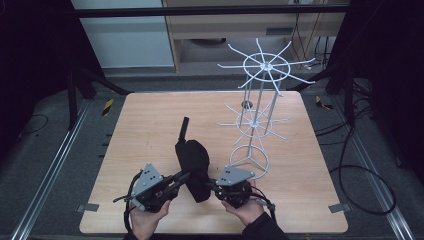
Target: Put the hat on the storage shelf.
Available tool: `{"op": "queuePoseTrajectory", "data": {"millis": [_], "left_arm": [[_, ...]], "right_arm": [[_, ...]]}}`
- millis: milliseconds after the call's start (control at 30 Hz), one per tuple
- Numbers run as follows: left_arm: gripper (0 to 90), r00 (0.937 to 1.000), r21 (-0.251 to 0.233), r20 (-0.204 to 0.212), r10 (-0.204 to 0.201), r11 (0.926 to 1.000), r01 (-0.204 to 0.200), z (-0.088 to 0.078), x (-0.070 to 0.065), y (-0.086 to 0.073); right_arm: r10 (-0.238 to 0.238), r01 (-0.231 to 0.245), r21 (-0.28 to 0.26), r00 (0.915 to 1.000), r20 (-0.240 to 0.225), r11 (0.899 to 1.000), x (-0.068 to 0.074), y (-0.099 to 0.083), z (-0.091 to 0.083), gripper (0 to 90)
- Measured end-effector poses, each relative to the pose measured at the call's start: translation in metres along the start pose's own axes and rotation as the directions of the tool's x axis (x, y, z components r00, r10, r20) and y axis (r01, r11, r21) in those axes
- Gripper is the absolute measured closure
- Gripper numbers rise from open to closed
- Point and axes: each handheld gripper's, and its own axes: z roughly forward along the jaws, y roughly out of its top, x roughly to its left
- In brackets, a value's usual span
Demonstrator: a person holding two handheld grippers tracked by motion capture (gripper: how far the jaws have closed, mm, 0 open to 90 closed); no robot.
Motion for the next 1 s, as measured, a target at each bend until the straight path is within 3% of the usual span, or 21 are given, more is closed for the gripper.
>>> {"op": "queuePoseTrajectory", "data": {"millis": [133, 400, 467, 600, 700, 833, 1000], "left_arm": [[81.4, 0.9988, 0.009, -0.035, -0.035, 0.9993, 0.035, -0.018, 0.017, -0.012], [83.0, 0.9922, 0.042, -0.093, -0.083, 0.9953, 0.087, -0.041, 0.041, -0.032], [82.9, 0.9873, 0.062, -0.108, -0.117, 0.9904, 0.124, -0.048, 0.052, -0.041], [82.9, 0.9836, 0.081, -0.13, -0.125, 0.9874, 0.136, -0.052, 0.06, -0.048], [82.8, 0.9807, 0.108, -0.146, -0.13, 0.9833, 0.146, -0.049, 0.069, -0.057], [82.2, 0.9777, 0.154, -0.164, -0.131, 0.9756, 0.157, -0.043, 0.076, -0.065], [80.5, 0.9732, 0.211, -0.19, -0.13, 0.9626, 0.17, -0.041, 0.085, -0.075]], "right_arm": [[-0.02, 0.021, 0.036, 0.9997, -0.017, 0.999, 0.012, 0.012, 0.018, 86.2], [0.005, -0.004, 0.018, 0.9988, -0.049, 1.0, 0.028, 0.023, 0.05, 83.0], [0.014, -0.014, 0.002, 0.9977, -0.067, 1.0, 0.033, 0.023, 0.058, 77.4], [0.008, -0.01, -0.024, 0.9974, -0.072, 1.0, 0.035, 0.022, 0.058, 68.9], [0.043, -0.046, -0.049, 0.9977, -0.053, 0.998, 0.025, 0.017, 0.046, 62.8], [0.074, -0.074, -0.032, 0.9973, -0.004, 0.997, 0.012, 0.008, 0.036, 60.6], [0.11, -0.111, 0.016, 0.9914, 0.071, 0.994, -0.008, -0.022, 0.021, 57.6]]}}
